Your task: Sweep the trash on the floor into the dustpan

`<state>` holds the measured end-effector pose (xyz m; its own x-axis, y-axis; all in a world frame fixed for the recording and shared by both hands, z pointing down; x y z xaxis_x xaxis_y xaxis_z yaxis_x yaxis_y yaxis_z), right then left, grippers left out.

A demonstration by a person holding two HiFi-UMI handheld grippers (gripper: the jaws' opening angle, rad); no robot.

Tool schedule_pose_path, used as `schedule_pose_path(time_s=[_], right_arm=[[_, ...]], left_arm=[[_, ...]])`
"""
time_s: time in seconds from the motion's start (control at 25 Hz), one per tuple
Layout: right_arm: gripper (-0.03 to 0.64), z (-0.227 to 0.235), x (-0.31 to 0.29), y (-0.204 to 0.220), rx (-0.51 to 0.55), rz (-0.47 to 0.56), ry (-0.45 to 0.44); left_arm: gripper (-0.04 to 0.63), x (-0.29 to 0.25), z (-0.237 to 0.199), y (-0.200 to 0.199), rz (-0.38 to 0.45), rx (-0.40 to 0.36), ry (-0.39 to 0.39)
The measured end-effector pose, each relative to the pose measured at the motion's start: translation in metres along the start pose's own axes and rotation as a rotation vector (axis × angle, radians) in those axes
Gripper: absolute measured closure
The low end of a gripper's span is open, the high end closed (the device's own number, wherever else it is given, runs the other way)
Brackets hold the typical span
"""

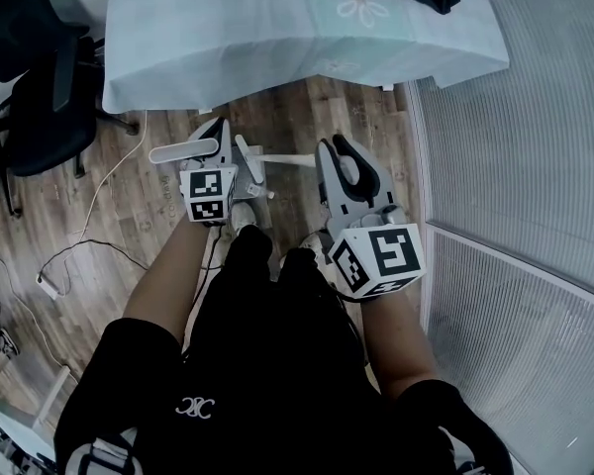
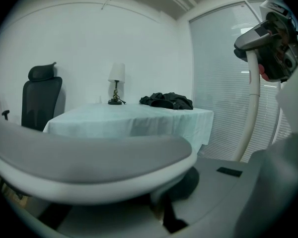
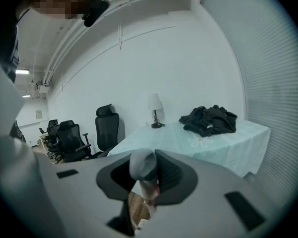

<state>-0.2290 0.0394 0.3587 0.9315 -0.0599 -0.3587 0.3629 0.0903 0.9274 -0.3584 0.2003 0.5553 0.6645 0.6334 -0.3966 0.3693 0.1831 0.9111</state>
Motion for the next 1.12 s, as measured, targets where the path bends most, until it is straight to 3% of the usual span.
schedule_pose_path(time_s=[0.24, 0.52, 0.84, 1.12], right_arm=[[0.532, 0.028, 0.05, -0.007, 0.006, 0.028, 0.085], [0.533, 0.076, 0.125, 0.016, 0.026, 0.022, 0.293], [0.532, 0.145, 0.247, 0.054, -0.041, 0.015, 0.58], [0.532, 0.195, 0.369, 0.105, -0.136, -0.018, 0.788]], left_arm=[[0.598, -0.001, 0.008, -0.008, -0.016, -0.006, 0.041], [0.598, -0.001, 0.061, -0.029, -0.002, -0.077, 0.166], [0.598, 0.001, 0.171, -0.049, 0.015, -0.139, 0.332], [0.598, 0.003, 0.299, -0.036, 0.005, -0.22, 0.5]])
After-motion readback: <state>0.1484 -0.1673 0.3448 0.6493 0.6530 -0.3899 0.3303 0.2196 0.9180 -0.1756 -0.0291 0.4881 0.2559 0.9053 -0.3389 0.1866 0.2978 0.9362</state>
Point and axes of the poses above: the fingertips, and each gripper's own axes: x backward along the fingers, z to its right, y out of its underside, the point moved 6 cm from there along x, backward along the fingers, and after that the axes turned 3 degrees about x, right-handed, at the moved point
